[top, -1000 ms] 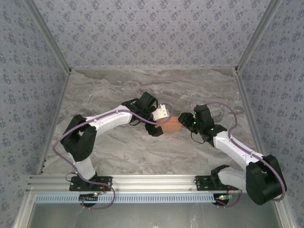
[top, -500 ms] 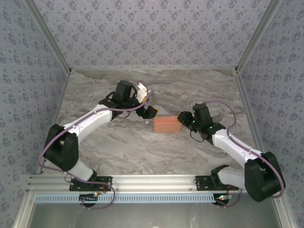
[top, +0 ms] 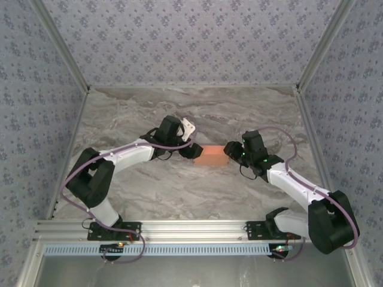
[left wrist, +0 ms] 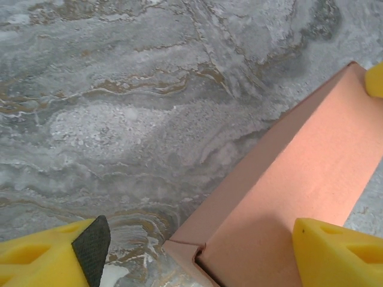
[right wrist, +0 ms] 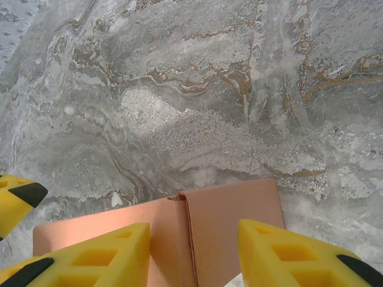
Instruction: Fold the paper box
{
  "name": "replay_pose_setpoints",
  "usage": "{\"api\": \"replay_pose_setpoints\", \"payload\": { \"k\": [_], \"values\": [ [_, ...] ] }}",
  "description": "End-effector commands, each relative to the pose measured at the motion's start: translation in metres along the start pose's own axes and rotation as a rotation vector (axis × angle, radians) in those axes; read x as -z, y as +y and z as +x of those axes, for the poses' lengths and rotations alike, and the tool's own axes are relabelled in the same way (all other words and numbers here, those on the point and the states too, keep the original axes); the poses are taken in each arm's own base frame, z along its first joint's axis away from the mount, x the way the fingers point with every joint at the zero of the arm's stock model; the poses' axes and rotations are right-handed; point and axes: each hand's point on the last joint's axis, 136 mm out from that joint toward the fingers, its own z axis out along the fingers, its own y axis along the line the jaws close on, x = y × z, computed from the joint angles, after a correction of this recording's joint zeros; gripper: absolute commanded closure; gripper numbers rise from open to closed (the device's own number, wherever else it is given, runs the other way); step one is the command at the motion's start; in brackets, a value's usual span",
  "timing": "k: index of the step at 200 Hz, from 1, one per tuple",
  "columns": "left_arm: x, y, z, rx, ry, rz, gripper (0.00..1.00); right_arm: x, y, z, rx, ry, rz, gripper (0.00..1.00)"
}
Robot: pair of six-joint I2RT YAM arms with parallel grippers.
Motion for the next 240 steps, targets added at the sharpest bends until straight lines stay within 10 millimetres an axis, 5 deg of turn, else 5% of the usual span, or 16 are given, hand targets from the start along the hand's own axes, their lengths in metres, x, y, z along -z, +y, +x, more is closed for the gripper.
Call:
{"api": "replay_pose_setpoints", "payload": {
  "k": [1, 39, 79, 110, 144, 186, 211, 240],
  "values": [
    [-0.010, 0.024, 0.040, 0.053, 0.093, -0.100, 0.20, -0.001, -0.037, 0.017, 0.020, 0.048, 0.150, 0.57],
    [-0.013, 0.026, 0.054, 0.091, 0.109, -0.118, 0.24, 0.010, -0.022, 0.003, 0.069, 0.027, 0.121, 0.57],
    [-0.010, 0.027, 0.055, 0.091, 0.097, -0.128, 0.24, 0.037, 0.023, -0.023, 0.280, 0.000, 0.014, 0.56],
    [-0.010, 0.030, 0.056, 0.093, 0.090, -0.142, 0.25, 0.028, 0.057, -0.027, 0.394, 0.042, -0.091, 0.54],
    [-0.008, 0.030, 0.052, 0.103, 0.069, -0.145, 0.25, -0.001, 0.017, -0.004, 0.401, 0.095, -0.022, 0.53],
    [-0.007, 0.030, 0.049, 0.100, 0.059, -0.148, 0.24, -0.008, -0.023, 0.014, 0.383, 0.125, 0.050, 0.53],
    [-0.006, 0.031, 0.049, 0.100, 0.054, -0.152, 0.24, 0.006, -0.016, 0.002, 0.340, 0.104, -0.011, 0.53],
    [0.001, 0.029, 0.039, 0.086, 0.000, -0.152, 0.24, 0.026, 0.013, -0.011, 0.501, 0.083, -0.094, 0.47]
  ]
}}
